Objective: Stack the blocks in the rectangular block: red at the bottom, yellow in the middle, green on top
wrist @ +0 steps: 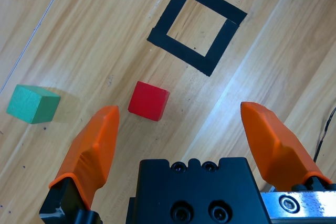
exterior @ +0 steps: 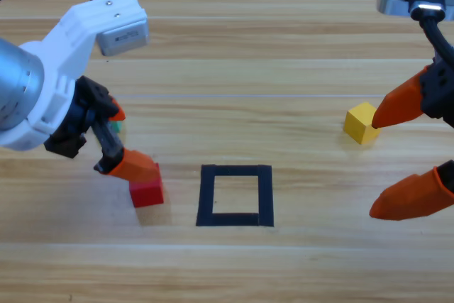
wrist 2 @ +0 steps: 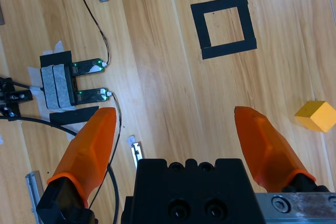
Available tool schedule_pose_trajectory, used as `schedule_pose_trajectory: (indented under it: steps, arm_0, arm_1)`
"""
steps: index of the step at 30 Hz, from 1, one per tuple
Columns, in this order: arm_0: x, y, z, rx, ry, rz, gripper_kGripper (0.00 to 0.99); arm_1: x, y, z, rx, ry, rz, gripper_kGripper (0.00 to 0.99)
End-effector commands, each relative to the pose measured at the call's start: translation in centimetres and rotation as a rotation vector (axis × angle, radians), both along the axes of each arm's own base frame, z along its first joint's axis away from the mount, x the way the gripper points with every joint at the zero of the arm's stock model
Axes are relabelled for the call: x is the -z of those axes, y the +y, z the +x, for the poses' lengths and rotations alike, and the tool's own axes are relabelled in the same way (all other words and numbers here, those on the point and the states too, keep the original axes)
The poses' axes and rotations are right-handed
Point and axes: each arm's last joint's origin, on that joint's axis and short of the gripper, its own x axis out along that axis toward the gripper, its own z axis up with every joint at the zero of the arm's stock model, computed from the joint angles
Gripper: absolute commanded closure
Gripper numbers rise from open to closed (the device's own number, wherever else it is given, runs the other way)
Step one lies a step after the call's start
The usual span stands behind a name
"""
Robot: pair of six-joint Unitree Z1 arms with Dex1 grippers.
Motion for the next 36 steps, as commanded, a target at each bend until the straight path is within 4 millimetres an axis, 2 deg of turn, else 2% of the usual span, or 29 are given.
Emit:
schedule_pose_trajectory:
  steps: [1, 8, 11, 15, 21, 26, 28, 31, 36]
  arm_0:
    - [1.3, -0.5, 0.0, -0.001, 0.034, 0.032, 0.000]
    - [1.4, -0.5, 0.0, -0.004, 0.034, 0.029, 0.000]
    - [1.4, -0.5, 0.0, -0.015, 0.035, 0.029, 0.000]
    - [0.8, -0.7, 0.7, -0.114, 0.023, 0.019, 0.000]
    - [-0.8, -1.4, 3.0, -0.537, 0.034, -0.035, 0.000]
    - [-1.9, -3.0, 5.1, -0.809, 0.169, -0.052, 0.000]
    - [-2.2, -3.7, 5.9, -0.886, 0.218, -0.041, 0.000]
    - [-1.5, -3.9, 5.9, -0.993, 0.290, -0.033, 0.000]
    - [0.9, -4.8, 6.6, -1.121, 0.419, 0.039, 0.000]
  arm_1:
    - [0.7, 1.0, -0.1, -0.025, 0.032, -0.024, 0.001]
    - [0.6, 0.4, -0.3, 0.011, 0.021, -0.028, 0.001]
    - [0.4, -0.3, 0.3, 0.152, -0.031, -0.061, 0.001]
    - [1.0, -0.8, 1.5, 0.387, -0.126, -0.091, 0.002]
    - [2.9, -0.9, 3.8, 0.748, -0.277, -0.176, 0.002]
    - [3.9, -3.3, 6.9, 0.816, -0.178, -0.202, 0.004]
    - [5.0, -3.4, 8.1, 0.810, -0.152, -0.244, 0.004]
    - [6.2, -3.2, 9.6, 0.797, -0.143, -0.294, 0.004]
    - [9.4, -1.6, 12.7, 0.746, -0.070, -0.362, 0.005]
